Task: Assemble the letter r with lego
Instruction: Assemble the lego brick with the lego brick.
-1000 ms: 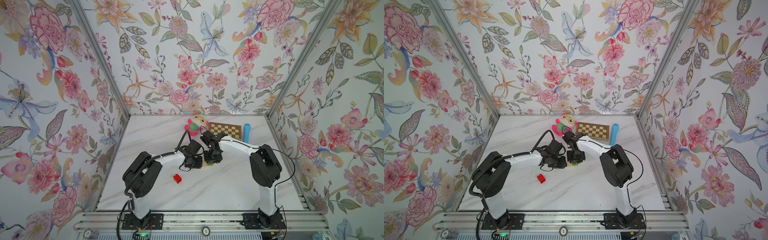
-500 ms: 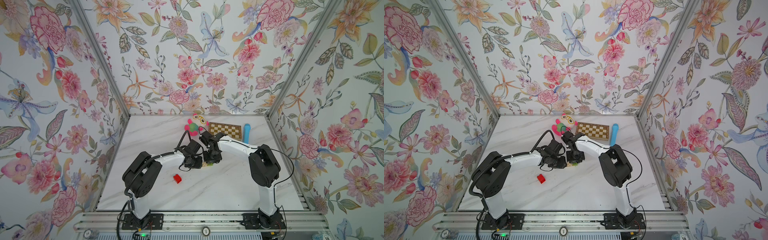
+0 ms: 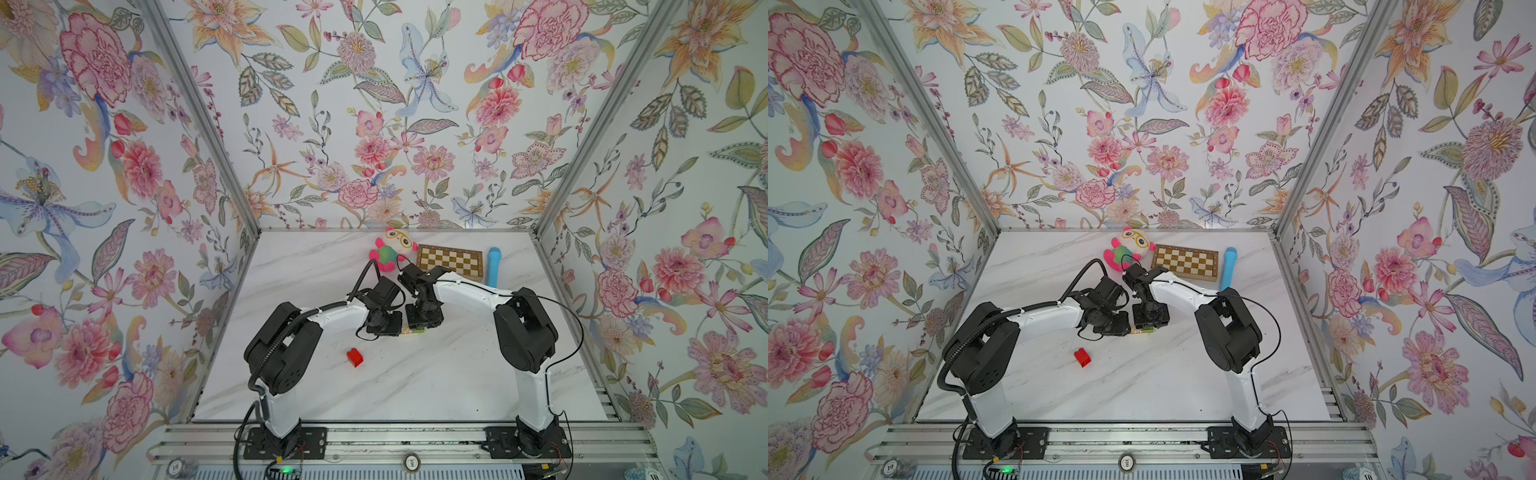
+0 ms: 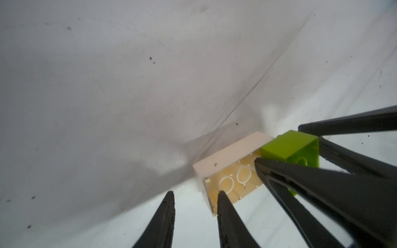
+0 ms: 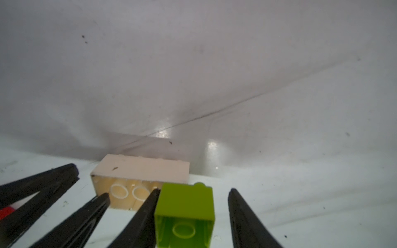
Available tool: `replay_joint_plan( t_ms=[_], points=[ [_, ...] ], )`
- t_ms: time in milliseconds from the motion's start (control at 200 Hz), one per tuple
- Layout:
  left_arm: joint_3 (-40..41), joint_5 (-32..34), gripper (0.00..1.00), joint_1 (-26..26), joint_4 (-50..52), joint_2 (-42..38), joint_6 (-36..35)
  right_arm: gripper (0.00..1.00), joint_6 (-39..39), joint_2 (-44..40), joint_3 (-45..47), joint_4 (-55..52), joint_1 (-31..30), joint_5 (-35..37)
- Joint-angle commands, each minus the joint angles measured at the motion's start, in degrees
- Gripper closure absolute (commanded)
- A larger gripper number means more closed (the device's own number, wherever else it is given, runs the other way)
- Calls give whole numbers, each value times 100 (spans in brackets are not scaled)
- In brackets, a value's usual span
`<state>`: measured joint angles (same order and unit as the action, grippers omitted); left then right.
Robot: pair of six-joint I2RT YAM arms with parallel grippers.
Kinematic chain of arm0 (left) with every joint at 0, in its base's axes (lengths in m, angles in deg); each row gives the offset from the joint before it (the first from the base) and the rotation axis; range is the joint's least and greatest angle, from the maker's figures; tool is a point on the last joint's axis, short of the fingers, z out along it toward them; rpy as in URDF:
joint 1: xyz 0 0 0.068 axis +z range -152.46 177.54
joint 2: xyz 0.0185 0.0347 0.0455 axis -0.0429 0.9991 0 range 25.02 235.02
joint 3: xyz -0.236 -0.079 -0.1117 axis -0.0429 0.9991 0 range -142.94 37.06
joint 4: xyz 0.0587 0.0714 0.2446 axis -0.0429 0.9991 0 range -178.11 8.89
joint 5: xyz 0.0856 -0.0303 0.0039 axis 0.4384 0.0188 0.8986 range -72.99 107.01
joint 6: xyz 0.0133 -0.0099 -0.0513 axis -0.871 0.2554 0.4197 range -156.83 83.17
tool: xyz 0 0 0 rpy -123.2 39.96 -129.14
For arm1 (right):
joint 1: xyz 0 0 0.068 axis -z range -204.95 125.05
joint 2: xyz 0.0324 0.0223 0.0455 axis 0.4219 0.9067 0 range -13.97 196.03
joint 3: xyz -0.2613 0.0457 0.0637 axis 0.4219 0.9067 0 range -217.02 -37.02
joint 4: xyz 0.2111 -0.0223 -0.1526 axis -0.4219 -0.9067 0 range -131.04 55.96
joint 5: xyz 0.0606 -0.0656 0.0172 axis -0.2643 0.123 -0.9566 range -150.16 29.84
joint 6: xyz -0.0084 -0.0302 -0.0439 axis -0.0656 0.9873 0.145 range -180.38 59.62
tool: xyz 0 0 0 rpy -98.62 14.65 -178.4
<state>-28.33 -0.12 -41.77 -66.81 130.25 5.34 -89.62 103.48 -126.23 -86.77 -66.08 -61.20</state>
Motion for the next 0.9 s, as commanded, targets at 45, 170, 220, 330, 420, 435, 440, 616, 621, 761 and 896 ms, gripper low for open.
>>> replay_joint_plan(
  t_ms=[45,170,220,330,420,435,440,616,621,761,896],
  points=[
    [-351,149,63,47,315,84,-202,36,-34,-431,-175,-168,38,10],
    [-621,198,63,53,465,94,-327,35,-69,-723,-294,-177,120,4],
    [-735,248,62,62,555,94,-370,34,-81,-802,-361,-201,155,-16],
    [-916,344,62,147,755,38,-462,33,-103,-920,-447,-279,263,-36],
    [-1009,505,61,309,996,-114,-630,32,-100,-1030,-403,-324,360,-35],
    [-1029,553,60,341,1050,-148,-684,32,-88,-1051,-390,-325,367,-59],
    [-1033,570,59,347,1073,-159,-693,32,-85,-1058,-384,-330,368,-65],
    [-1225,1208,44,863,1632,-483,-1492,27,101,-1399,-301,-441,732,-316],
    [-1237,1232,43,877,1654,-484,-1510,26,106,-1408,-304,-445,739,-322],
    [-1744,1680,39,1113,2156,-417,-2135,15,376,-1581,-305,-662,893,-492],
    [-2119,1657,37,1206,2500,-56,-2605,11,514,-1681,-147,-679,974,-794]
  ],
)
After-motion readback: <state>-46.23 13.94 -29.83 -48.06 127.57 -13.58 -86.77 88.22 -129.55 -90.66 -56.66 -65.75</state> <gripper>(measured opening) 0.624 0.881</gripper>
